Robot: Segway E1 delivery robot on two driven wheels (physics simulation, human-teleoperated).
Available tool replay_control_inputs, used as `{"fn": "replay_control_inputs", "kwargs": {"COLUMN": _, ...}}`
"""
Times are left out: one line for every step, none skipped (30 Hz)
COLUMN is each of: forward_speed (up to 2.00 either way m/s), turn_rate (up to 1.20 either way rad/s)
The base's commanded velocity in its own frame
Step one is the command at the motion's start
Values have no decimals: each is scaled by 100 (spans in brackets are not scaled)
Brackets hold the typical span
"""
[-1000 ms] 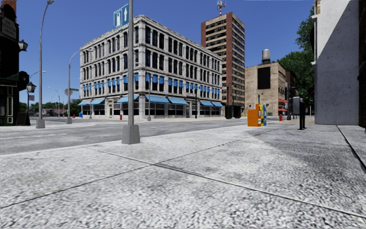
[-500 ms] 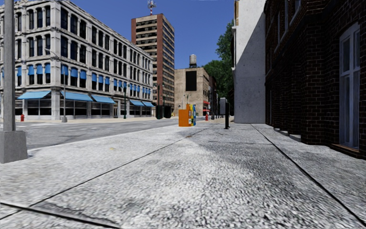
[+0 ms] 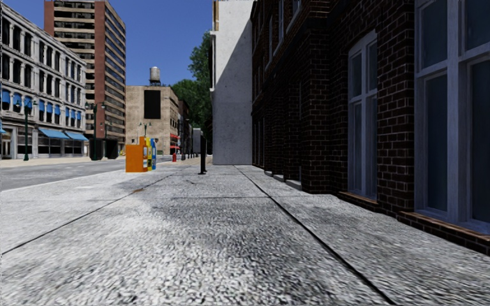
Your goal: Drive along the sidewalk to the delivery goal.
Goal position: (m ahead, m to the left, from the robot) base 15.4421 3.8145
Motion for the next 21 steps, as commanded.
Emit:
{"fn": "replay_control_inputs", "kwargs": {"forward_speed": 200, "turn_rate": 0}}
{"fn": "replay_control_inputs", "kwargs": {"forward_speed": 200, "turn_rate": 0}}
{"fn": "replay_control_inputs", "kwargs": {"forward_speed": 200, "turn_rate": 0}}
{"fn": "replay_control_inputs", "kwargs": {"forward_speed": 200, "turn_rate": 0}}
{"fn": "replay_control_inputs", "kwargs": {"forward_speed": 200, "turn_rate": 71}}
{"fn": "replay_control_inputs", "kwargs": {"forward_speed": 200, "turn_rate": 120}}
{"fn": "replay_control_inputs", "kwargs": {"forward_speed": 200, "turn_rate": 120}}
{"fn": "replay_control_inputs", "kwargs": {"forward_speed": 200, "turn_rate": 120}}
{"fn": "replay_control_inputs", "kwargs": {"forward_speed": 200, "turn_rate": 120}}
{"fn": "replay_control_inputs", "kwargs": {"forward_speed": 200, "turn_rate": 120}}
{"fn": "replay_control_inputs", "kwargs": {"forward_speed": 200, "turn_rate": 120}}
{"fn": "replay_control_inputs", "kwargs": {"forward_speed": 200, "turn_rate": 76}}
{"fn": "replay_control_inputs", "kwargs": {"forward_speed": 200, "turn_rate": 2}}
{"fn": "replay_control_inputs", "kwargs": {"forward_speed": 200, "turn_rate": 2}}
{"fn": "replay_control_inputs", "kwargs": {"forward_speed": 200, "turn_rate": 0}}
{"fn": "replay_control_inputs", "kwargs": {"forward_speed": 200, "turn_rate": 0}}
{"fn": "replay_control_inputs", "kwargs": {"forward_speed": 200, "turn_rate": 0}}
{"fn": "replay_control_inputs", "kwargs": {"forward_speed": 200, "turn_rate": 0}}
{"fn": "replay_control_inputs", "kwargs": {"forward_speed": 200, "turn_rate": 0}}
{"fn": "replay_control_inputs", "kwargs": {"forward_speed": 200, "turn_rate": 0}}
{"fn": "replay_control_inputs", "kwargs": {"forward_speed": 200, "turn_rate": 20}}
